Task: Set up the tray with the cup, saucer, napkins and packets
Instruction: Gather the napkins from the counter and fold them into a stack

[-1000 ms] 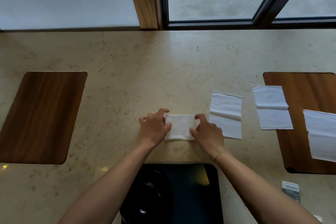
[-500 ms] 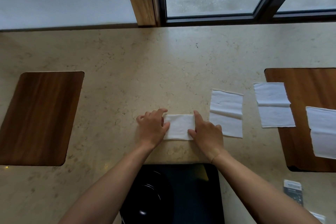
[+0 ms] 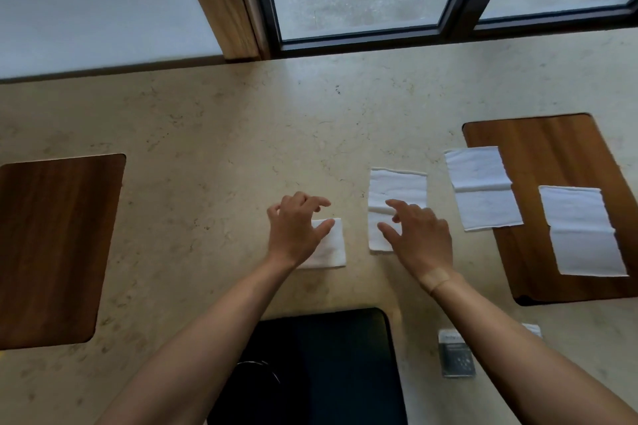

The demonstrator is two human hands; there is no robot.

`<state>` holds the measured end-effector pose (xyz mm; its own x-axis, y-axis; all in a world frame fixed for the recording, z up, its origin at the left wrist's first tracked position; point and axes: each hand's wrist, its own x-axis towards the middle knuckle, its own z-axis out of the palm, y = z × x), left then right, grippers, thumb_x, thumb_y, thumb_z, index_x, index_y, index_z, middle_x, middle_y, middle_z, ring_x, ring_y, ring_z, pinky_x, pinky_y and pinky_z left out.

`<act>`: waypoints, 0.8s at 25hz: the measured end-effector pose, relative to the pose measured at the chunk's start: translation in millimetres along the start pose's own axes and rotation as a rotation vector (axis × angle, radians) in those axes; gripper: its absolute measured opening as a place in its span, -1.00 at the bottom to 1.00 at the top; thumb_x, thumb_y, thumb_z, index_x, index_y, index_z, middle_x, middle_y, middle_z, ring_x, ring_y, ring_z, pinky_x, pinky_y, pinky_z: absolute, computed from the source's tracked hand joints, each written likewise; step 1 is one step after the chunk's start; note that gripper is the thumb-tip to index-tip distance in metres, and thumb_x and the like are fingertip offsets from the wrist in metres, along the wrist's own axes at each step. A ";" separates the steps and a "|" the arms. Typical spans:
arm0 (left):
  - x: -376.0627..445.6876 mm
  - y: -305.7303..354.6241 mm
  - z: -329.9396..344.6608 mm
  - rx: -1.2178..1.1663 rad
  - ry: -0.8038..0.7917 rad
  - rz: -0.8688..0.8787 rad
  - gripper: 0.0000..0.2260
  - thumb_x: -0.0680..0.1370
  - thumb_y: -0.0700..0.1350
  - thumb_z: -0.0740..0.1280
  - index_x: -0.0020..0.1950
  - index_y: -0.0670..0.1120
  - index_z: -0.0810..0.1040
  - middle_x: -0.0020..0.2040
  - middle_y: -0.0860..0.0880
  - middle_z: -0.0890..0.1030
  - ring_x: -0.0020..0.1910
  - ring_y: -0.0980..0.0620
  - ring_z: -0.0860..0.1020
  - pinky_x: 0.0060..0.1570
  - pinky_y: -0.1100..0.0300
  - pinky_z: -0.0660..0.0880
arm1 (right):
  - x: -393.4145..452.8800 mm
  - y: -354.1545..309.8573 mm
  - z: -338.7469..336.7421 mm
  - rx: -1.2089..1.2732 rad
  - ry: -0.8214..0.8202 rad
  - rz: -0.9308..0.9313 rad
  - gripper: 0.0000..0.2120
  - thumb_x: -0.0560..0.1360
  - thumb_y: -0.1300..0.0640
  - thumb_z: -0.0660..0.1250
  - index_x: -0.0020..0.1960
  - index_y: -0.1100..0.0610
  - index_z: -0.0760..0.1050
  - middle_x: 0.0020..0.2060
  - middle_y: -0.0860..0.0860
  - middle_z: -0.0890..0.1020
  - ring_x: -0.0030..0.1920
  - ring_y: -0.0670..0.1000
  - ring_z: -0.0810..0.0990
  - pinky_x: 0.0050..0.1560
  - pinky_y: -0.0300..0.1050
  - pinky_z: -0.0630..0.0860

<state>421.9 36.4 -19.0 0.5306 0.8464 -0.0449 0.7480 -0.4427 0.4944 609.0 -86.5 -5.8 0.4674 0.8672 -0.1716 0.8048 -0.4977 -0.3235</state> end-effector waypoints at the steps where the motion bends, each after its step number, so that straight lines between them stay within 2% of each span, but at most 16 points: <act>1: 4.6 9.8 5.2 -0.006 -0.016 0.024 -0.74 0.43 0.08 0.44 0.10 0.10 0.60 -0.06 0.11 0.57 0.00 0.06 0.50 0.12 0.02 0.25 | 0.8 10.0 -3.3 -0.026 0.008 0.021 -0.56 0.55 -0.15 0.23 0.37 -0.03 0.36 0.11 -0.01 0.58 0.14 0.10 0.50 0.09 0.09 0.45; 4: 16.3 36.5 23.5 -0.005 -0.059 0.083 -0.75 0.43 0.06 0.44 0.09 0.07 0.62 -0.03 0.07 0.59 0.04 0.02 0.50 0.14 0.00 0.24 | 2.9 36.2 -9.0 -0.051 0.037 0.061 -0.56 0.52 -0.13 0.29 0.34 -0.01 0.41 0.24 0.04 0.51 0.22 0.13 0.42 0.12 0.11 0.43; 8: 29.3 56.5 43.0 0.070 -0.082 0.127 -0.77 0.43 0.04 0.42 0.07 0.08 0.63 0.02 0.02 0.56 0.07 -0.01 0.48 0.13 0.00 0.23 | 9.5 58.0 -8.9 -0.094 0.011 0.099 -0.54 0.46 -0.13 0.37 0.31 -0.04 0.44 0.30 0.05 0.42 0.29 0.16 0.31 0.15 0.13 0.44; 13: 39.9 57.5 54.0 0.113 -0.068 0.139 -0.83 0.43 0.02 0.39 0.00 0.06 0.63 -0.04 0.03 0.53 0.00 0.01 0.46 0.07 0.12 0.11 | 17.9 66.8 -2.0 -0.011 0.028 0.116 -0.66 0.43 -0.08 0.41 0.18 -0.04 0.53 0.24 0.06 0.49 0.25 0.18 0.36 0.11 0.20 0.47; 20: 43.2 58.9 57.7 0.114 -0.046 0.160 -0.91 0.50 -0.06 0.35 -0.08 0.01 0.64 -0.06 0.01 0.55 -0.02 0.00 0.47 0.09 0.10 0.14 | 23.1 65.4 2.4 0.116 0.095 0.146 -0.87 0.42 0.00 0.44 -0.09 0.03 0.59 0.13 0.03 0.58 0.20 0.15 0.42 0.07 0.19 0.48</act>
<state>511.9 29.7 -41.9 0.6621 0.7493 -0.0150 0.6917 -0.6033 0.3968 671.6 -99.0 -33.1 0.6128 0.7782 -0.1378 0.6811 -0.6085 -0.4072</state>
